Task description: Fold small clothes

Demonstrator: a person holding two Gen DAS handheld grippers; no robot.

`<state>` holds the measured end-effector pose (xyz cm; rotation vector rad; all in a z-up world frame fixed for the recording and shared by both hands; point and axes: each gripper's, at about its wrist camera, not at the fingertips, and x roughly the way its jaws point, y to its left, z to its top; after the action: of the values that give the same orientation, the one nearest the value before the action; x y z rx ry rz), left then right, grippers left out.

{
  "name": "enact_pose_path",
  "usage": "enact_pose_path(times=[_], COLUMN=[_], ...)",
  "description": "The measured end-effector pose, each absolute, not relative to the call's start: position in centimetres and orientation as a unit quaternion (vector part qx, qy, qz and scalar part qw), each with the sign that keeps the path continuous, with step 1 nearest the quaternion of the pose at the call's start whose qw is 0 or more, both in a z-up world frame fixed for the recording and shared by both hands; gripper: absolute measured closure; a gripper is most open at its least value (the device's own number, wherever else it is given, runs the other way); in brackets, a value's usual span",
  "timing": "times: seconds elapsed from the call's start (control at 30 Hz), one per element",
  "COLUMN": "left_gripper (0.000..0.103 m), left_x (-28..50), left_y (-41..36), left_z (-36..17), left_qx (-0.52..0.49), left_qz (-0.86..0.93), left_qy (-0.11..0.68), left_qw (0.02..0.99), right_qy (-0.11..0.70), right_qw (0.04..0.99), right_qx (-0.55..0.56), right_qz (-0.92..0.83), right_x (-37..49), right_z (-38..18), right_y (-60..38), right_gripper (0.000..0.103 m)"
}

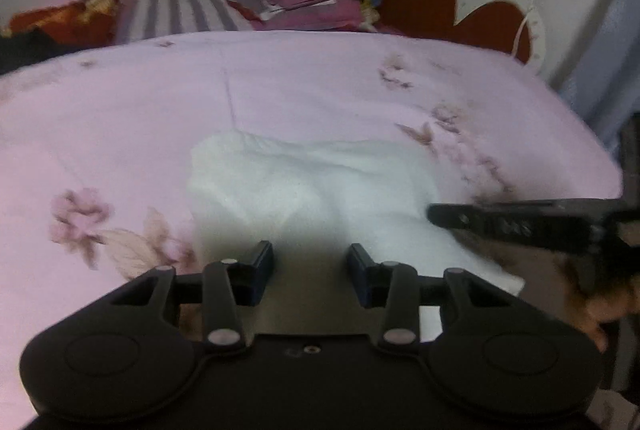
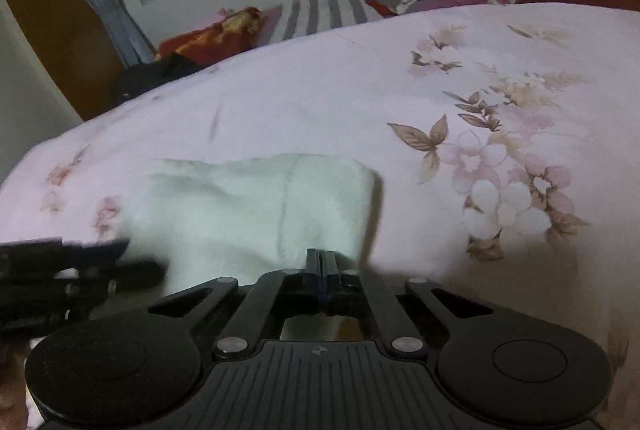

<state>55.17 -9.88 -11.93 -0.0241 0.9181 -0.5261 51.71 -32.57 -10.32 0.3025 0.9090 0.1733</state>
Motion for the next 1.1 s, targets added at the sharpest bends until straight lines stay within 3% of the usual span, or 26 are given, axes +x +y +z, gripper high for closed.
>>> enact_pose_path(times=[0.33,0.5,0.67,0.9,1.1], left_gripper=[0.065,0.065,0.065,0.059,0.058], left_x=[48.6,47.4,46.2,40.2,37.8], left_y=[-4.5,-5.9,-6.3,-5.2,-6.4], left_z=[-10.2,-12.6,-13.1,-11.5,-13.1], left_qx=[-0.096,-0.105,-0.110,-0.022,0.035], left_qz=[-0.273,-0.275,-0.274,-0.219,-0.196], left_qy=[0.414,0.444,0.448,0.429,0.444], left_qw=[0.863,0.846,0.844,0.876,0.873], right_qy=[0.398,0.427,0.433,0.426,0.462], right_qw=[0.900,0.890,0.893,0.893,0.878], right_qx=[0.102,0.027,0.020,0.014,-0.040], right_qz=[0.149,0.155,0.124,0.145,0.120], right_x=[44.6,42.8,42.9,38.0,34.0], right_z=[-6.0,-8.7,-8.8,-6.4,-9.5], right_y=[-30.9,-27.9,-28.6,-27.0,-25.0], right_gripper=[0.103,0.103,0.103,0.103,0.103])
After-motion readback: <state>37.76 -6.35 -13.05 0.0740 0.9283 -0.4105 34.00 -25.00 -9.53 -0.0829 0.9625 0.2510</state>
